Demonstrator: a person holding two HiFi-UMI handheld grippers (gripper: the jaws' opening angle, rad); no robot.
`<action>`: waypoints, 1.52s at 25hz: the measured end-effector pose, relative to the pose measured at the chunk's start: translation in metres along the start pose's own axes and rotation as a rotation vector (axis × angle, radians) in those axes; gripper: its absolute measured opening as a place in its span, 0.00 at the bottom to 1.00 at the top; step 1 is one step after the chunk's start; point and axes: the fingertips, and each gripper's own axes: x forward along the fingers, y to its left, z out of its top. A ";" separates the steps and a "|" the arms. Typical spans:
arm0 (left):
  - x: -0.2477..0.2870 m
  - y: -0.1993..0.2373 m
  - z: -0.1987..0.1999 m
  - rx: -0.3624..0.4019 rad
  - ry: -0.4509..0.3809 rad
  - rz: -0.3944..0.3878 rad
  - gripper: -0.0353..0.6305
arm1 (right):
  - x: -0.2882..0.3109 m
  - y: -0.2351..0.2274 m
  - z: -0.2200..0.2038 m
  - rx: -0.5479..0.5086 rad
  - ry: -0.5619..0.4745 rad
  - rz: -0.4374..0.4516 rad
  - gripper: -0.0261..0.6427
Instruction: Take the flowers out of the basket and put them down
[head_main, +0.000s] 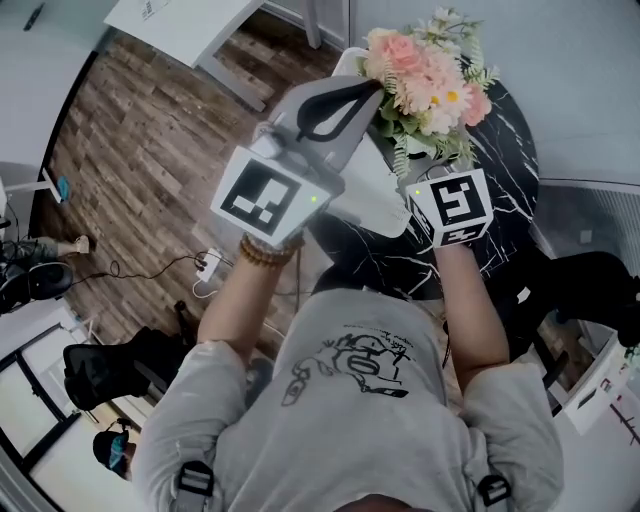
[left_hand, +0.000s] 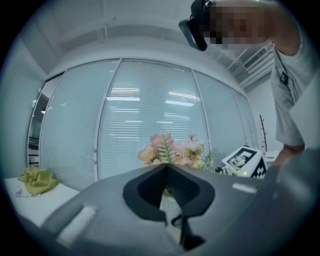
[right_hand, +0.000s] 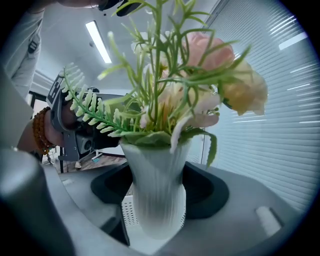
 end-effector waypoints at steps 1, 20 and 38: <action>0.001 0.000 0.005 0.005 -0.004 -0.001 0.06 | -0.001 -0.002 0.005 -0.003 -0.001 -0.002 0.51; -0.015 -0.019 0.070 0.061 -0.038 -0.001 0.06 | -0.032 0.011 0.064 -0.023 -0.003 0.014 0.51; 0.030 -0.089 0.071 0.036 -0.051 -0.127 0.06 | -0.107 -0.029 0.045 -0.011 0.027 -0.113 0.51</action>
